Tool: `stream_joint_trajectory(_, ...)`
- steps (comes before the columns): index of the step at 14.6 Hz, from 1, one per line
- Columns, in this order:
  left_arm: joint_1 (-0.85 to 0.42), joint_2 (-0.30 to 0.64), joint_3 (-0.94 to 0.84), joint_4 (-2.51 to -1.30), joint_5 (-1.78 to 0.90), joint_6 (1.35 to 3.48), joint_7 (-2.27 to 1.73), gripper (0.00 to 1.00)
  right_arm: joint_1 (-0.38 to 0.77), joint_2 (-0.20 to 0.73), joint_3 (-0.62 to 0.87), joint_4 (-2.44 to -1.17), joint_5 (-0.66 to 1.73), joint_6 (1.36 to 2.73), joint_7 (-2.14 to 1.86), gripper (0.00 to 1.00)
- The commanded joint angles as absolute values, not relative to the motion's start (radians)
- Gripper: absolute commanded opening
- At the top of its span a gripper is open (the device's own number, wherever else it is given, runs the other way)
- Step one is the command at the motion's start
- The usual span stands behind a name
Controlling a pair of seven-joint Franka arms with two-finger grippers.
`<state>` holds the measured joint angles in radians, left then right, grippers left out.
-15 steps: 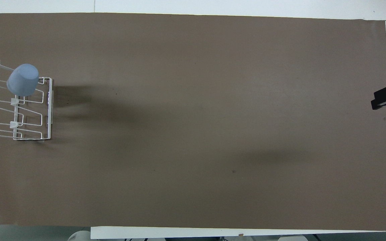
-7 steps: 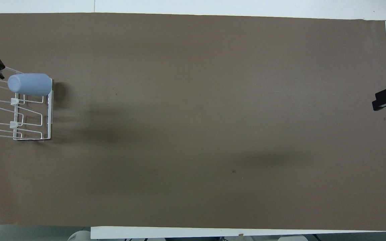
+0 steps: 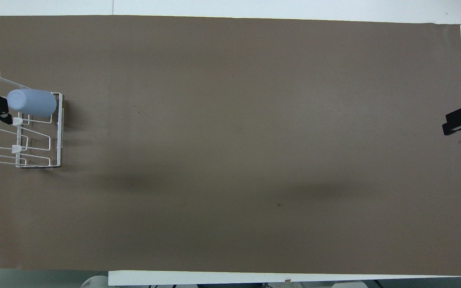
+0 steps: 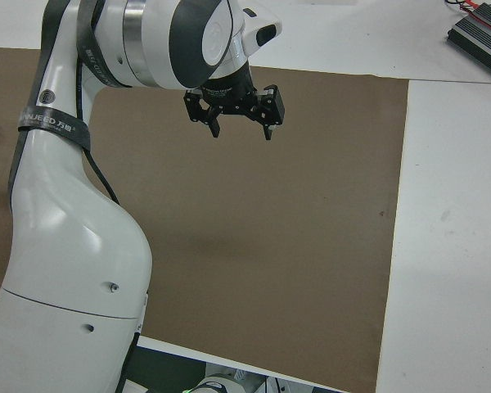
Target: Hang cup on cup holder
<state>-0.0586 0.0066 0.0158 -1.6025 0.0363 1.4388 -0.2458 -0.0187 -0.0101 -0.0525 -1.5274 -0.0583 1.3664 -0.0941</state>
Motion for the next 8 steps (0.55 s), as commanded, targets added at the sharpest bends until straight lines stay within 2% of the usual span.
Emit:
stream_joint_trajectory(1, -0.063, 0.009, 0.006, -1.565, 0.02, 1.419, -0.149, 1.0, -0.023, -0.031, -0.051, -1.551, -0.055, 1.362, -0.101, 0.99)
stream_joint_trajectory(8, -0.097, 0.011, 0.005, -1.559, 0.014, 1.47, -0.064, 1.0, -0.023, -0.031, -0.051, -1.551, -0.055, 1.362, -0.101, 0.99)
